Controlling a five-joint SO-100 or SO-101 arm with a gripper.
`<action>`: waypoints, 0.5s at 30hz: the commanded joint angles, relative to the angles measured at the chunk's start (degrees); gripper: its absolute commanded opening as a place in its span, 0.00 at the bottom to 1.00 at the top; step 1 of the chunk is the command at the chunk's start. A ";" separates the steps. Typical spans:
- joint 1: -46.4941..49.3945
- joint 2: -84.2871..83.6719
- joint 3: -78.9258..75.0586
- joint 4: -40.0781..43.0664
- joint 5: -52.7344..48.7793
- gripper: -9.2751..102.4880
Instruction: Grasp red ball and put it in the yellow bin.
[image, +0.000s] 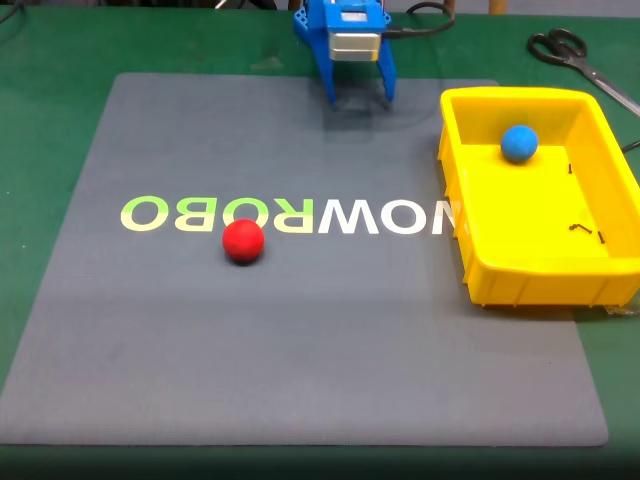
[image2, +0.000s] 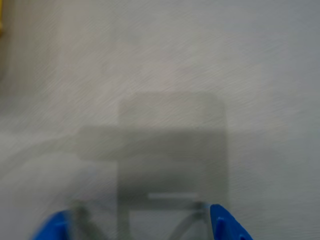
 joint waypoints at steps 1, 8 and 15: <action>2.90 0.79 -3.78 -2.81 -0.88 0.42; 5.89 -1.49 -12.13 -7.38 -2.55 0.41; 12.22 -24.52 -28.04 -17.14 -5.45 0.41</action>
